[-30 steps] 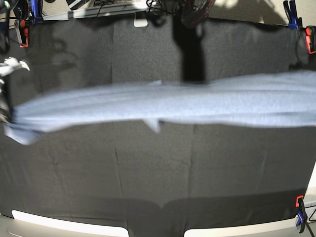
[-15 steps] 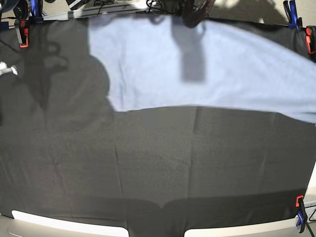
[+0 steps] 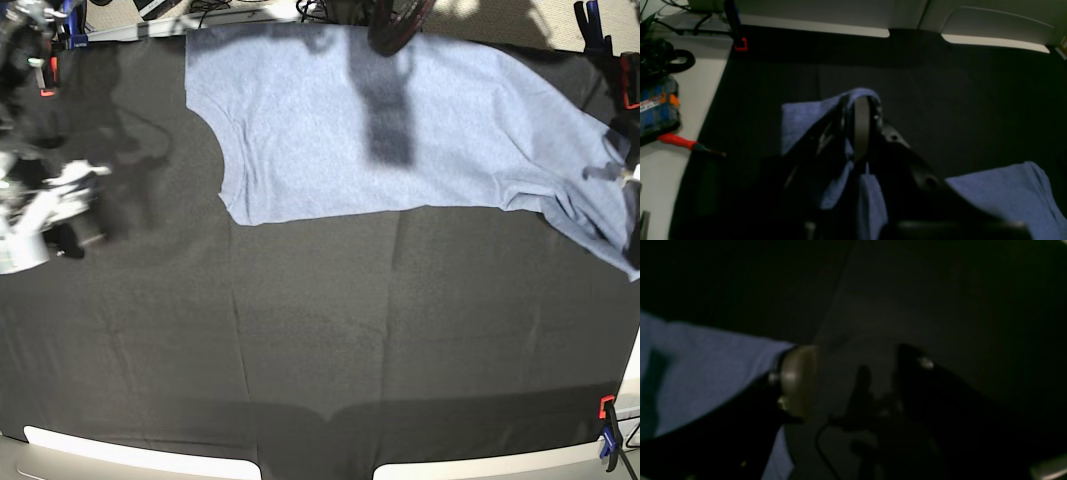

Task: Layout the t-shirt on the table in an organized manner, then fold the t-shirt properly
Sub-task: 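Lift the shirt with both grippers and swing it across the table, then lift and shake the shirt with both grippers, then lay it down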

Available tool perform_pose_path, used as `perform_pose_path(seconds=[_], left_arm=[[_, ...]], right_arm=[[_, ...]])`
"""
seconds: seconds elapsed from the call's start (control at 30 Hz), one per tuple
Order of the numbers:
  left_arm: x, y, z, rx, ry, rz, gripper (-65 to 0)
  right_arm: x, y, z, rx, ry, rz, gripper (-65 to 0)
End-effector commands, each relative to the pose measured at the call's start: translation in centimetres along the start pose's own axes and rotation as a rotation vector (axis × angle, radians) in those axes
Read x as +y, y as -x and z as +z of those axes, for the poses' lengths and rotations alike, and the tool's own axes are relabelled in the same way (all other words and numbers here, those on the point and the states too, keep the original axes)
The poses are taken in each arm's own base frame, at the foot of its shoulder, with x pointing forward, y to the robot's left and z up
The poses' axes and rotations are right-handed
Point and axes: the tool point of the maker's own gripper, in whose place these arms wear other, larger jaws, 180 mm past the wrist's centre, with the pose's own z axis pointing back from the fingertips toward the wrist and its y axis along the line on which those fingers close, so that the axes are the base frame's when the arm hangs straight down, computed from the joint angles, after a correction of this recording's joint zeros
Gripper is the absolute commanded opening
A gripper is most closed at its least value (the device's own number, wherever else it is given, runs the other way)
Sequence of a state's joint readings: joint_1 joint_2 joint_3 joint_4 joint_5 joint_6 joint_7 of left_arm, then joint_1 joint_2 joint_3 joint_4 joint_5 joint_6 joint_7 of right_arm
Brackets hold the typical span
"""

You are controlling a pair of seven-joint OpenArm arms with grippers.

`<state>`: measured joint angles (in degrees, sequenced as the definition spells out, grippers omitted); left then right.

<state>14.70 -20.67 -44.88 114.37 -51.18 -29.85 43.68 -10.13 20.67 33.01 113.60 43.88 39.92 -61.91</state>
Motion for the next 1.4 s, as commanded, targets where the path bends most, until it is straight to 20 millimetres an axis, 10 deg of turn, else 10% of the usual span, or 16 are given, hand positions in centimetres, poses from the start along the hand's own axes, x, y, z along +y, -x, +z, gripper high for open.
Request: perform_pose_path(seconds=[0.0,0.53,0.93,1.37], left_arm=[[-0.2,-1.7,0.0,-0.055,0.015,-0.016,-65.0],[-0.2,-1.4,0.0,-0.039,0.015,-0.016,-65.0],[-0.2,-1.3,0.0,-0.034,0.015,-0.016,-65.0],[-0.2,-1.0,0.0,-0.017,0.015,-0.016,-65.0]], right_arm=[[0.2,-0.8,-0.5,-0.029,-0.015,0.013,-24.7],[7.7,3.2,-15.0,0.277,-0.249,-0.100,-24.8],[9.8,7.1,-16.4,0.462,-0.234,-0.076,-25.1],[12.1,8.4,-16.8,0.503,-0.276,-0.094,-63.1]])
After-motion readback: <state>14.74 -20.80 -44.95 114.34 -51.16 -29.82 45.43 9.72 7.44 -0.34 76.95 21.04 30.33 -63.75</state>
